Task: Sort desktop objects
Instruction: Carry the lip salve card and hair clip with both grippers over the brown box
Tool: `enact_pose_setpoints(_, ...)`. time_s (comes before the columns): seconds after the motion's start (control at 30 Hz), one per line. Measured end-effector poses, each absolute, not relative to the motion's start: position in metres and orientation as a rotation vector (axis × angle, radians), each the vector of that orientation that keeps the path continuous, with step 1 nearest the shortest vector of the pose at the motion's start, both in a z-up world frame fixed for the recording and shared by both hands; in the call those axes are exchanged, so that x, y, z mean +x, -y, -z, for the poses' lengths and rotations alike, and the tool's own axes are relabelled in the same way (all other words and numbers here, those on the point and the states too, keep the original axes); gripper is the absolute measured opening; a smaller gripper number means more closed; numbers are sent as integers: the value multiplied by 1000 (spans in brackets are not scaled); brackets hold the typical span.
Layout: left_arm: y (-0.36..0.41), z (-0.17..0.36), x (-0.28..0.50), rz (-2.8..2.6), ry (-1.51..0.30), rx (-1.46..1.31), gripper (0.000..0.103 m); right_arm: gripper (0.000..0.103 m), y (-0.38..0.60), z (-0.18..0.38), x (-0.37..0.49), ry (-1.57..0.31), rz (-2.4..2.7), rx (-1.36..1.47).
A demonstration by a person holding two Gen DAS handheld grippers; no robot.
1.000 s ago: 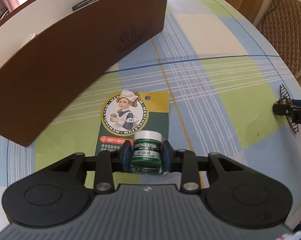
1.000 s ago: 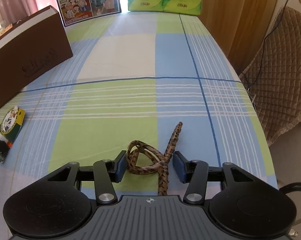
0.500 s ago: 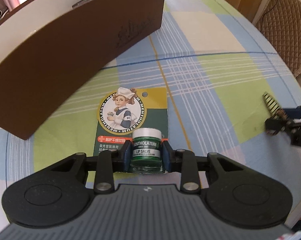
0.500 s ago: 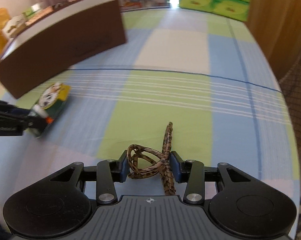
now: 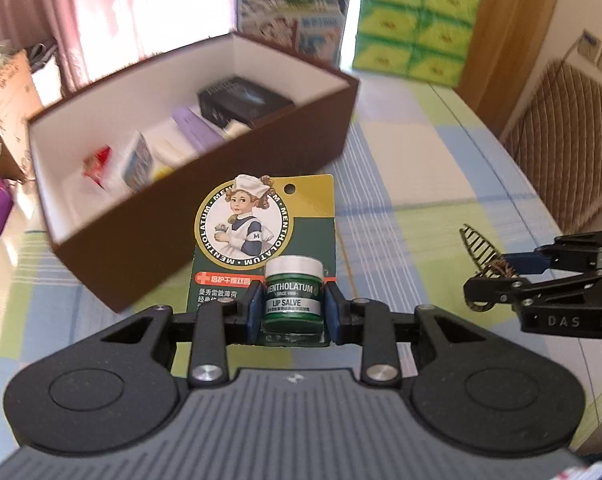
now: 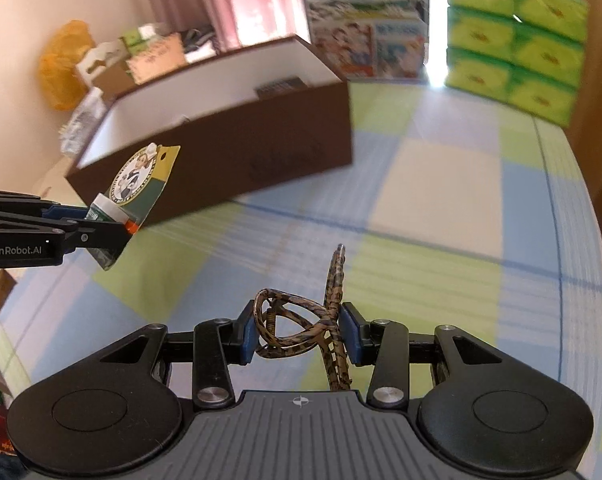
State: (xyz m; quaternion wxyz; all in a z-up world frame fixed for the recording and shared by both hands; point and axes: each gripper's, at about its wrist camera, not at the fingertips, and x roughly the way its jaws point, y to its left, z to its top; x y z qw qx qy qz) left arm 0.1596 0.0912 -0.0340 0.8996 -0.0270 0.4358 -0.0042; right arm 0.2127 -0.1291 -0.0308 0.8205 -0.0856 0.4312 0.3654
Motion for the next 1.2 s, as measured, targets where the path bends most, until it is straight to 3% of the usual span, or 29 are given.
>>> enact_pose_setpoints(0.53,-153,-16,163,-110,-783,-122,27,39,45,-11,233,-780,-967,-218)
enact_pose_setpoints(0.93,-213,-34,218,-146,-744,-131,27,39,-46,-46,284,-694,-1055,-205)
enact_pose_setpoints(1.2,-242,-29,266,-125,-756,-157,27,39,-93,-39,319,-728,-1034,-214)
